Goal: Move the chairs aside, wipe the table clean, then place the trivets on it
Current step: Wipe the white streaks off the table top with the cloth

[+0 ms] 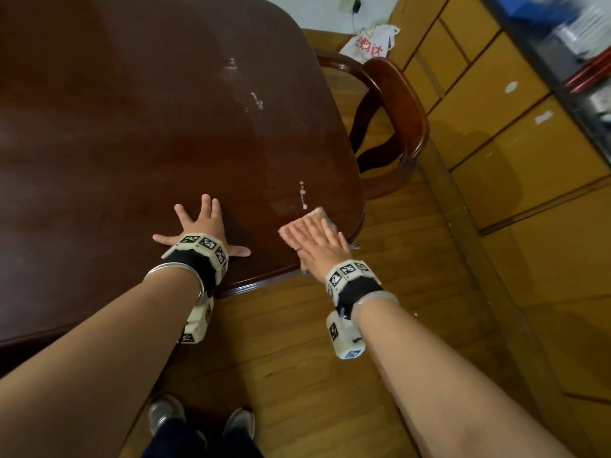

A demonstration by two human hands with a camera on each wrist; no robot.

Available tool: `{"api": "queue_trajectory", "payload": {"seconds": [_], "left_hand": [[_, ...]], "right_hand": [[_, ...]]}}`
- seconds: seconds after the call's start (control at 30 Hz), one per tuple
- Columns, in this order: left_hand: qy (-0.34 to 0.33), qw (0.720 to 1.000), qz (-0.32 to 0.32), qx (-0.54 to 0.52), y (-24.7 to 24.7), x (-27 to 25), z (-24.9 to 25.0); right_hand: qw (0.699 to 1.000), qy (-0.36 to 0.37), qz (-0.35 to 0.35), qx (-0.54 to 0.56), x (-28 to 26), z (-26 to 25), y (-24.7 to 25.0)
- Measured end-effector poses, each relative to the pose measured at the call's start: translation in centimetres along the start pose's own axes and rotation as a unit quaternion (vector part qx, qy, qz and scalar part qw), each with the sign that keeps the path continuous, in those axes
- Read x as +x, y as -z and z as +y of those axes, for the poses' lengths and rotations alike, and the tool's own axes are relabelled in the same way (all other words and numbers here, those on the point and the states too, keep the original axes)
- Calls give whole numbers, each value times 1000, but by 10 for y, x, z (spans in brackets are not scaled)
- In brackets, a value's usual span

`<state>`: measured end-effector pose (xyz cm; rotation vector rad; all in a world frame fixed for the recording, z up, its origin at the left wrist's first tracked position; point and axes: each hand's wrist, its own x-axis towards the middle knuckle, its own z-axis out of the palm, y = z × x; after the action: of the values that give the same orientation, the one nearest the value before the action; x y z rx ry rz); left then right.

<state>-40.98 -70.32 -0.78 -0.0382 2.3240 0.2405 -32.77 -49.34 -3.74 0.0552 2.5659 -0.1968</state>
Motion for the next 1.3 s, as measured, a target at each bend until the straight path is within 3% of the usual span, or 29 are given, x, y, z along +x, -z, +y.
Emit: {"api": "queue_trajectory", "payload": {"seconds": [0.1, 0.2, 0.3, 0.4, 0.53, 0.63, 0.77, 0.87, 1.0, 1.07, 1.2, 1.3], "left_hand": [[-2, 1000, 4, 7, 9, 9, 8], [-5, 1000, 8, 11, 15, 16, 18], [10, 1000, 4, 13, 17, 22, 21], [15, 1000, -6, 16, 19, 24, 22], [15, 1000, -11, 15, 20, 21, 23], [12, 1000, -11, 9, 21, 22, 22], [14, 1000, -15, 6, 21, 23, 20], [10, 1000, -16, 3, 21, 23, 20], [7, 1000, -22, -2, 22, 24, 19], [9, 1000, -24, -2, 22, 25, 19], [7, 1000, -26, -3, 23, 25, 18], [4, 1000, -30, -1, 23, 25, 19]], "right_hand": [[995, -78, 17, 67, 14, 11, 14], [990, -107, 38, 86, 28, -15, 25], [998, -27, 52, 40, 24, -32, 17], [999, 23, 38, 17, 8, -6, 5], [996, -72, 24, 37, 26, 41, 21], [988, -129, 19, 82, 48, 19, 36], [999, -10, 39, 26, 33, -25, 21], [999, 37, 17, 2, 14, -6, 8], [999, -29, 42, 0, 40, 44, 14], [995, -88, 42, 21, 67, 40, 21], [999, -1, 38, 1, 78, -6, 10], [996, 36, 58, -48, 55, 1, 5]]}}
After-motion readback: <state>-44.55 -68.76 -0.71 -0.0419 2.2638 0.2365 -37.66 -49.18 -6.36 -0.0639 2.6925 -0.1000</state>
